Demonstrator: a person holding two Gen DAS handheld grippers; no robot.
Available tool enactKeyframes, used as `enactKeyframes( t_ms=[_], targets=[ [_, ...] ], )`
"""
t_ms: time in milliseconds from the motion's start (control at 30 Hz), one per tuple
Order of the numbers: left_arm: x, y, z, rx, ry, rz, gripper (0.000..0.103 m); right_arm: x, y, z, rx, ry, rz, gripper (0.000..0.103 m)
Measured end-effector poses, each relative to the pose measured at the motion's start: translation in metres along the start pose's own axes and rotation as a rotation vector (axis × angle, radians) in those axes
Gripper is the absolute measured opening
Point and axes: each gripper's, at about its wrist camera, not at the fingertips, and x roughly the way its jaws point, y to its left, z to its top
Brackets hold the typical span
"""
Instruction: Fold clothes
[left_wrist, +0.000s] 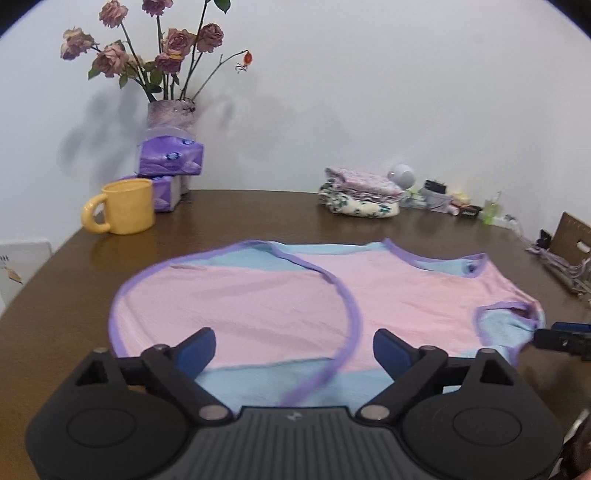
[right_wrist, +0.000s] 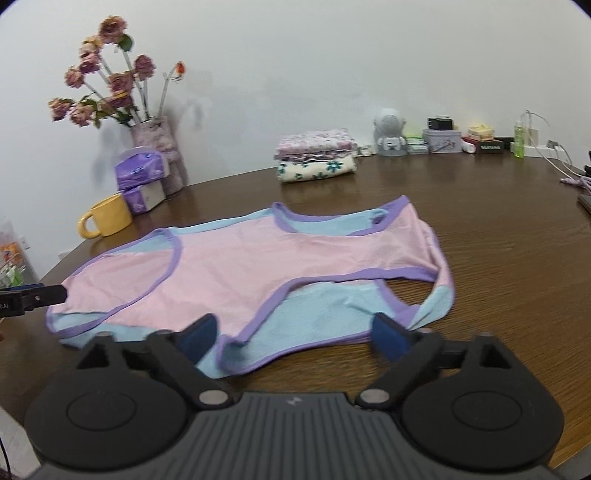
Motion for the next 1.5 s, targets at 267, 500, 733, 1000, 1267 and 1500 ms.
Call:
enactKeyframes(
  t_ms=[267,500,733,1000,1267,1500],
  targets=[
    [-0.004,-0.010,-0.025,-0.093,0.056,-0.046,0.095,0.001,0.022,-0.014,-0.040,0.017,0.006,0.103],
    [-0.010,-0.019,-0.037,-0.065,0.050,-0.054,0.095,-0.003,0.023,-0.022,0.024,0.011,0.049,0.103],
    [-0.006,-0.024,-0.044,-0.059,0.081,-0.050,0.095,-0.005,0.030,-0.030,0.023,0.003,0.002,0.103],
    [-0.007,-0.027,-0.047,-0.041,0.073,-0.041,0.097,0.000,0.037,-0.037,-0.005,0.027,-0.005,0.103],
    [-0.007,-0.033,-0.052,-0.026,0.057,-0.021,0.102,0.003,0.042,-0.042,-0.022,0.025,-0.013,0.102],
    [-0.006,-0.042,-0.057,0.010,0.043,0.020,0.103,0.007,0.060,-0.049,-0.106,0.023,-0.059,0.102]
  ],
)
